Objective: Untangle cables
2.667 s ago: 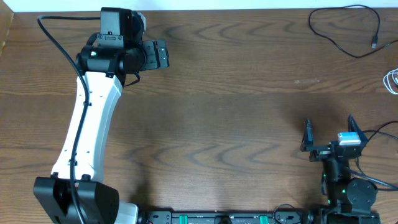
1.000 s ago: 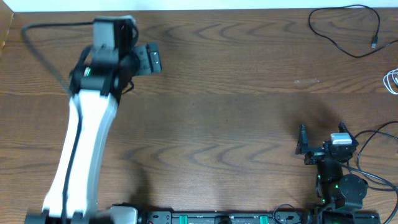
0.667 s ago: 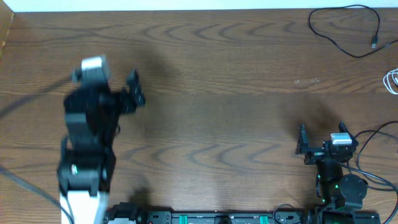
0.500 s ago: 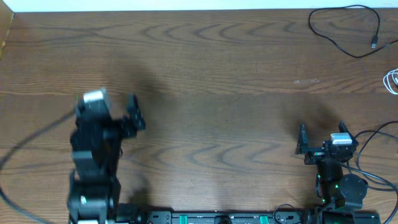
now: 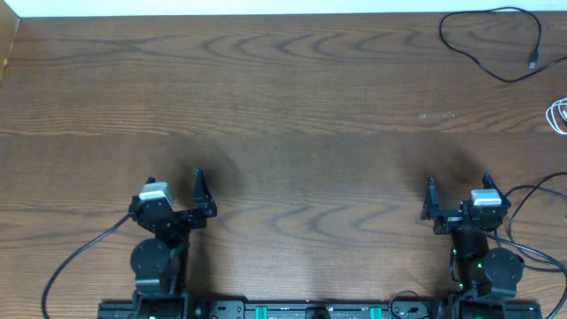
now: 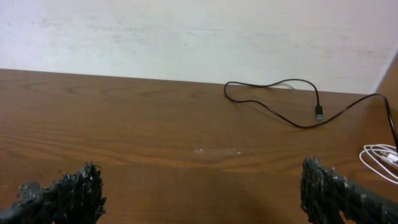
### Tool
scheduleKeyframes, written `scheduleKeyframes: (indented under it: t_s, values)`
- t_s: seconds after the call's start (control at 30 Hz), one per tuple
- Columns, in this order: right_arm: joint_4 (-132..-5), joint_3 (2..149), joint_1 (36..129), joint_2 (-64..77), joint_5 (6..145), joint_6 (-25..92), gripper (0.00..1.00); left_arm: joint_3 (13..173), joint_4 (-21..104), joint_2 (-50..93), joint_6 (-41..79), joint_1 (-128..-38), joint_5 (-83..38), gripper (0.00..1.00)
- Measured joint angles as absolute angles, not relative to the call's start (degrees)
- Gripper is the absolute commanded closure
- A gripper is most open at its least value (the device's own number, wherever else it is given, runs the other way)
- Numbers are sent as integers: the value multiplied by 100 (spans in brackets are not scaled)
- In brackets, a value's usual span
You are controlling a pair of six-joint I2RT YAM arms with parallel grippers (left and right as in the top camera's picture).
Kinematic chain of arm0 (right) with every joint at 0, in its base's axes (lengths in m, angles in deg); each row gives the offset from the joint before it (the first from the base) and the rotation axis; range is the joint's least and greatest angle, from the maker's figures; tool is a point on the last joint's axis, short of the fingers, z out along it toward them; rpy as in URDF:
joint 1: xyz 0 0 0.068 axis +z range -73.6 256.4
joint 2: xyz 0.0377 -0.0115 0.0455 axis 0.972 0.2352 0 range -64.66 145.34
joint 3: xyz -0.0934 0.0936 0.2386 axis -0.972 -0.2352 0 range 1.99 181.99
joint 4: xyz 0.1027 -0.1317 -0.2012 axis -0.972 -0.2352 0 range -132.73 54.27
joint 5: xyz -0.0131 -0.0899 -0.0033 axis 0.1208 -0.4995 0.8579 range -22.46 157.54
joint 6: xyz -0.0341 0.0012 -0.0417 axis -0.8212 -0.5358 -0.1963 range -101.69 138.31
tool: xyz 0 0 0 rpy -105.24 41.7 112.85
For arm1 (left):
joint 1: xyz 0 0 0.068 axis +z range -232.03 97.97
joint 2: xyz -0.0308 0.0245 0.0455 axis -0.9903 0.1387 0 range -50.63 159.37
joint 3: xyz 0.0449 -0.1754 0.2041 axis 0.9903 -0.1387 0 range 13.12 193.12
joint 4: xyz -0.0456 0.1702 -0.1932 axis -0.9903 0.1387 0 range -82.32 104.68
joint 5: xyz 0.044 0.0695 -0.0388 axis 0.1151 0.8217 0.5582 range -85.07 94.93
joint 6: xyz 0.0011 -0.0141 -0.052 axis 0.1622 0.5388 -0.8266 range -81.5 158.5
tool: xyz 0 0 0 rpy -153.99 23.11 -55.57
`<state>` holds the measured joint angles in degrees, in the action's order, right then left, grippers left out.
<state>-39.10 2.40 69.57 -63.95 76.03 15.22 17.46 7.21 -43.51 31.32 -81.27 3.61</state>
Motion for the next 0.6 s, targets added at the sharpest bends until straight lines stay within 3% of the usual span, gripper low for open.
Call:
scheduleKeyframes:
  t_s: [0.6]
  values:
    - [-3910, 237, 6957, -6397, 7603, 1522, 1, 1389, 891, -4987, 3388, -8127, 339, 2]
